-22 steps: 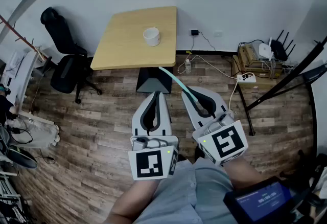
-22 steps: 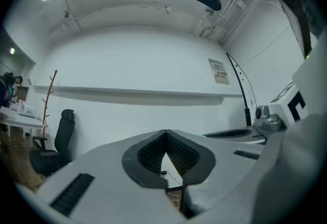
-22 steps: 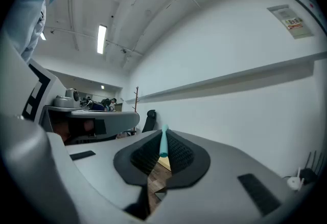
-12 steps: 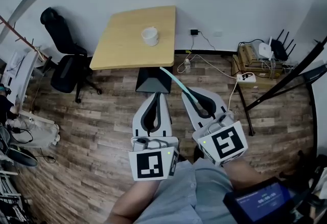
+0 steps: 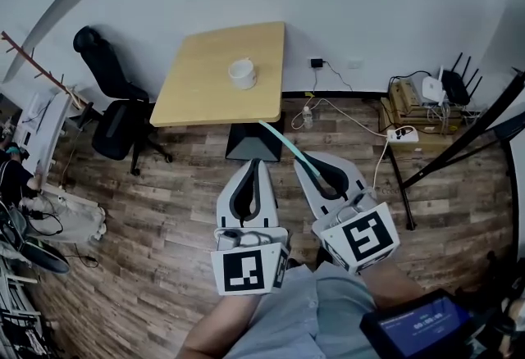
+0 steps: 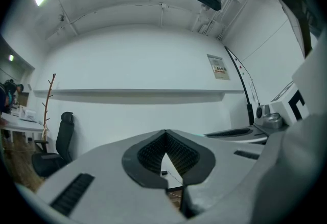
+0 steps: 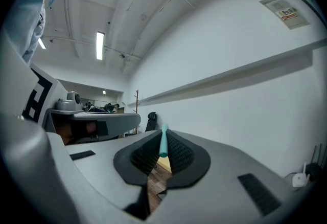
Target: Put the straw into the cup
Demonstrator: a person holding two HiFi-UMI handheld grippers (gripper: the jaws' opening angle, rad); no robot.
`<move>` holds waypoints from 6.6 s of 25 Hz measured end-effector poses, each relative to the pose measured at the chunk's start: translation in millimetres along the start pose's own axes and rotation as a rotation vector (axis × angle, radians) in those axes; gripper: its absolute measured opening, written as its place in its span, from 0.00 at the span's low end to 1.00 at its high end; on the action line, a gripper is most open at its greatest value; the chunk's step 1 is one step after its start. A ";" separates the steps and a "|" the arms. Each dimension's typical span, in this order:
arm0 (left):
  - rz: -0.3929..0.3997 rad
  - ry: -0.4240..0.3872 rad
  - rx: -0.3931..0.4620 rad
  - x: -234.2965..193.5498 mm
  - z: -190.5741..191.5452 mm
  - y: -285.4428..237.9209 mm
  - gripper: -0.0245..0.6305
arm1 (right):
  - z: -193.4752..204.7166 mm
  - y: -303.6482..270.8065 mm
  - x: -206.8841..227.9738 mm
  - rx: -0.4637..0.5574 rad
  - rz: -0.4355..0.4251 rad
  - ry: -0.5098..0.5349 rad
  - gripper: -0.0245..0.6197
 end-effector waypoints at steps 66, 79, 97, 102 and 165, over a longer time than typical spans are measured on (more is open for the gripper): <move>-0.025 0.052 -0.116 -203.5 90.6 -339.7 0.03 | 60.4 -338.6 194.5 -0.113 0.036 -0.061 0.06; -0.147 -0.031 -0.024 -209.2 48.8 -393.4 0.03 | 20.6 -373.5 235.2 -0.003 -0.112 -0.032 0.06; -0.175 0.011 -0.176 -219.1 118.1 -400.0 0.03 | 87.6 -383.6 236.0 -0.165 -0.147 -0.111 0.06; -0.191 0.036 -0.230 -230.9 142.0 -391.3 0.03 | 126.5 -387.4 230.5 -0.236 -0.142 -0.154 0.06; 0.025 0.000 0.132 -225.5 12.7 -414.7 0.03 | -15.1 -433.5 225.1 0.043 -0.032 0.062 0.04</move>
Point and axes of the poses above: the fingertips, and each gripper's own axes: y backward along the fingers, x to its right, z out of its underside, the point moved 4 cm from there along y, backward along the fingers, and after that the axes turned 3 degrees about -z, right-handed, at the moved point
